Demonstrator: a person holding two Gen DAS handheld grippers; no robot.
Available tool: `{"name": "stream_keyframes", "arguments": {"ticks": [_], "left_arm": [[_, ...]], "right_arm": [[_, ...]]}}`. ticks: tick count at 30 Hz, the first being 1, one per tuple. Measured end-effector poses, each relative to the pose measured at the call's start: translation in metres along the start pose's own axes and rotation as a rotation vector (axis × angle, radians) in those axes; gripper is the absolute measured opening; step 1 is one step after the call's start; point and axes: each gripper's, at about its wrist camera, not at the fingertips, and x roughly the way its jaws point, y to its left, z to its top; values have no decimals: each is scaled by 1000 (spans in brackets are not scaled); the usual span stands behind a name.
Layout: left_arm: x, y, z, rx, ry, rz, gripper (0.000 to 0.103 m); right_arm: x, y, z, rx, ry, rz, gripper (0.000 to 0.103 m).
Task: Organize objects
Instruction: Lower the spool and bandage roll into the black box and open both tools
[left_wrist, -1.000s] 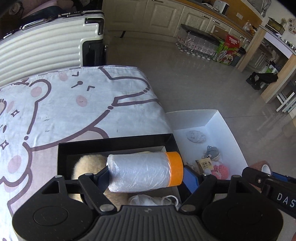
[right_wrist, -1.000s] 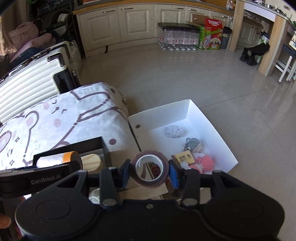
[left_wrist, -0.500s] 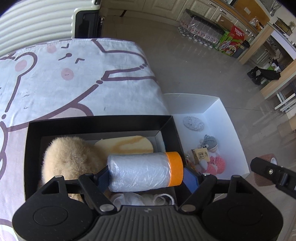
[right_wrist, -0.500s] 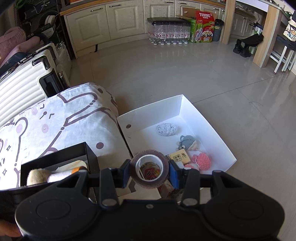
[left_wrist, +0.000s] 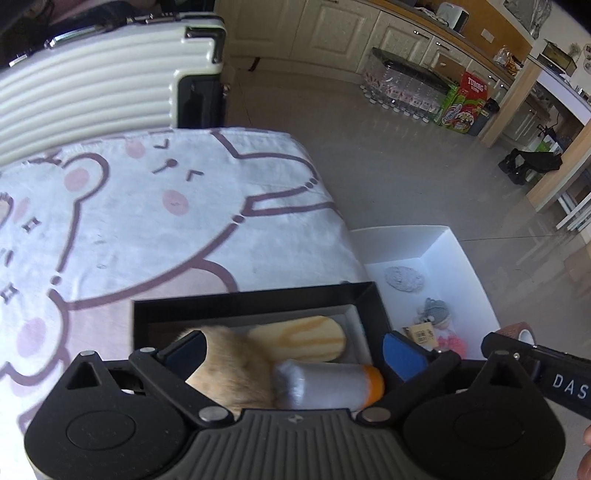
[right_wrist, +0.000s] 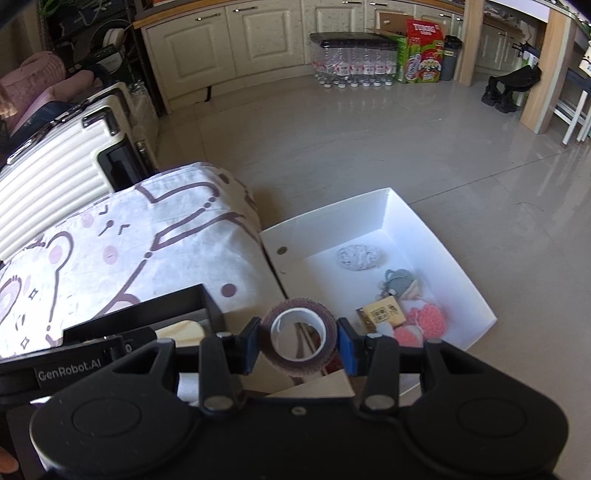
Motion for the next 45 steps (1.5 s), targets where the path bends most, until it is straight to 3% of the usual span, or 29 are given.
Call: {"name": "stream_keyframes", "arguments": {"ticks": [9,18,27,30,34,40,45], "left_arm": [[-16,43,7,-23,-27,104,99],[-18,86,14,-86,-28,139,98],[-11,114,15,-116,-16,159,98],[-7,117,15,-119,-6,158,97],[-3,115,15,-108,2,155,97],[0,112,15,-79,3,151,97],[2,110,15,-64,3,143,97]], "right_arm": [[7,32,-1,-11,26,77,44],[33,84,-7,-113,101,175,44],[72,119,-24,-219,230,158,45],[75,130,-27,-298,218,128,45],[75,128,-22,-262,219,137,44],[66,106,2,-78,96,140,44],[70,94,8,-10,65,117,49]]}}
